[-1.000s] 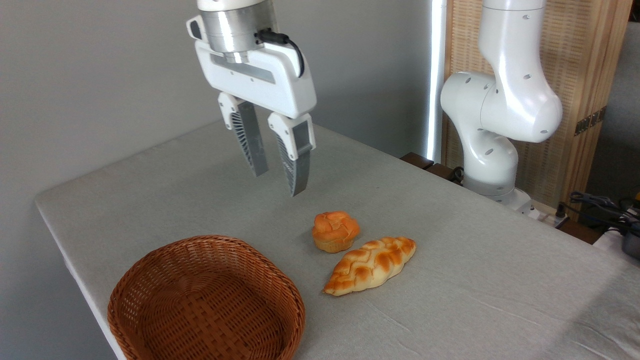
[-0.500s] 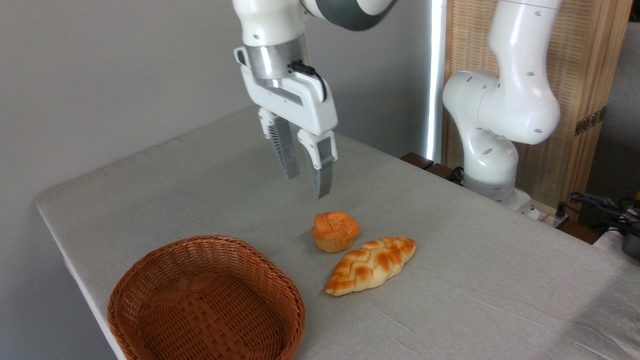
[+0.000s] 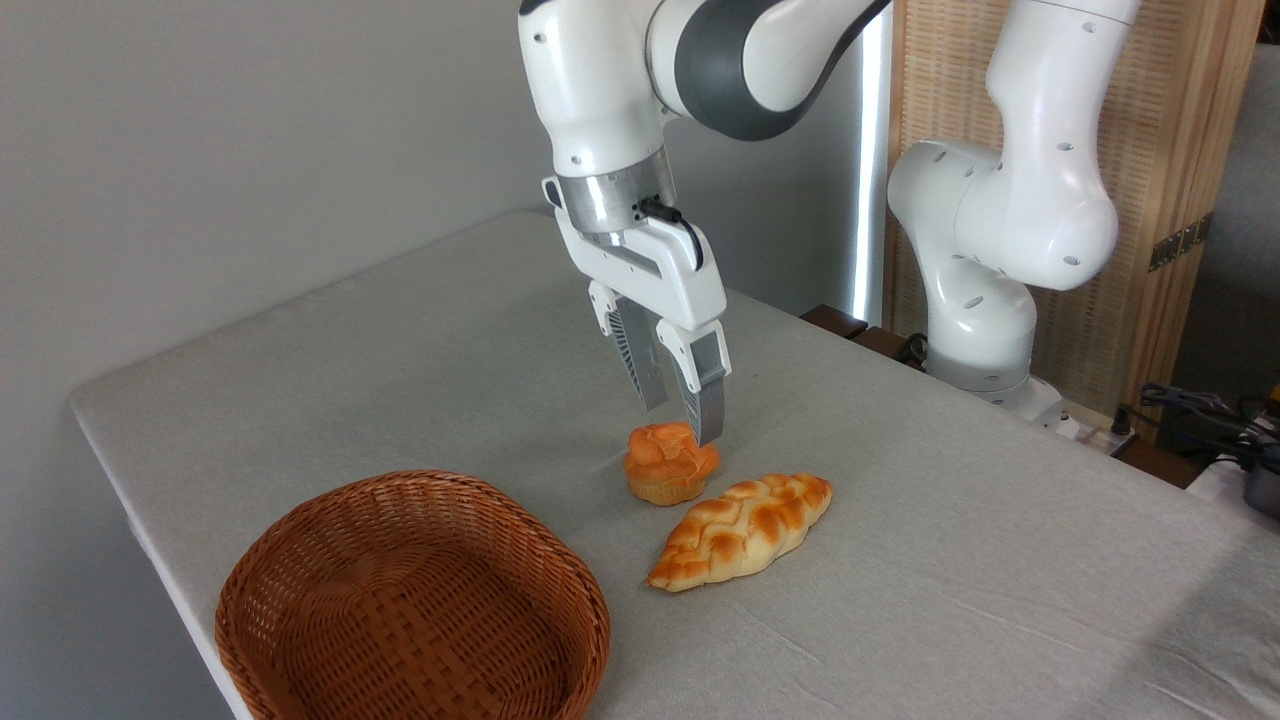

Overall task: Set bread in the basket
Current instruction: 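Close the gripper on the round orange bun and lift it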

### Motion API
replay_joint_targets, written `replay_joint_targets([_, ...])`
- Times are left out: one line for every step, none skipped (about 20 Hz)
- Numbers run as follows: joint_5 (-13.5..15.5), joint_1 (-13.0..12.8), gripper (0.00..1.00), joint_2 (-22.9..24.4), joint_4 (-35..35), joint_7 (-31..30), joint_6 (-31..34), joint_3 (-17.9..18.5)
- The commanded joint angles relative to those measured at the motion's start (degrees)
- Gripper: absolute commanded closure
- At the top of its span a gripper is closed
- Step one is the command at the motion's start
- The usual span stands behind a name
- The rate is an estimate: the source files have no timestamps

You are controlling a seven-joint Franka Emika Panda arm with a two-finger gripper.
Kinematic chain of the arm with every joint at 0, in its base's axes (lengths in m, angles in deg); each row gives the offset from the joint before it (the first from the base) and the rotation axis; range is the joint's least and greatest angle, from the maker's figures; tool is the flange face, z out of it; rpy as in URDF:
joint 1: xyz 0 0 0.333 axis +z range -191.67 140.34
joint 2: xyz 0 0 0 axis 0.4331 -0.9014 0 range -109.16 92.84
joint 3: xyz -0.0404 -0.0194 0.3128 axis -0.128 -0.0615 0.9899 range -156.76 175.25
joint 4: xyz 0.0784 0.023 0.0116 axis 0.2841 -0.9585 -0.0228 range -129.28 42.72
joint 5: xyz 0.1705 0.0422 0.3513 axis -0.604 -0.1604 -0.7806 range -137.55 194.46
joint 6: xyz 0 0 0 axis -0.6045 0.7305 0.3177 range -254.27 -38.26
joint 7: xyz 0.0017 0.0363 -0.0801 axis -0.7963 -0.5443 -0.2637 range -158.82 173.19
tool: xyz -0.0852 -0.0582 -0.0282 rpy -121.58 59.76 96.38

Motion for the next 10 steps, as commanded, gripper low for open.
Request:
replay_joint_targets([-1.06, -1.9, 0.0, 0.8, -4.23, 0.63, -5.73, 1.09])
replay_joint_targets([-1.06, -2.25, 0.0, 0.63, -4.84, 0.63, -7.14, 1.08])
replay_joint_targets([-1.06, -2.78, 0.0, 0.63, -5.29, 0.63, -7.93, 1.08])
replay_joint_targets([-1.06, -2.78, 0.0, 0.54, -5.38, 0.63, -8.46, 1.26])
replay_joint_targets([-1.06, -2.87, 0.0, 0.36, -5.47, 0.63, -8.82, 1.09])
replay_joint_targets([-1.06, -2.87, 0.0, 0.27, -5.55, 0.63, -8.82, 1.26])
replay_joint_targets([-1.06, -2.87, 0.04, 0.19, -5.73, 0.63, -9.17, 1.26])
replay_joint_targets([-1.06, -2.87, 0.23, 0.19, -5.9, 0.63, -9.61, 1.26])
replay_joint_targets([-1.06, -2.87, 0.4, 0.1, -6.08, 0.72, -10.05, 1.26])
replay_joint_targets([-1.06, -2.87, 0.53, -0.08, -6.17, 0.9, -10.57, 1.26])
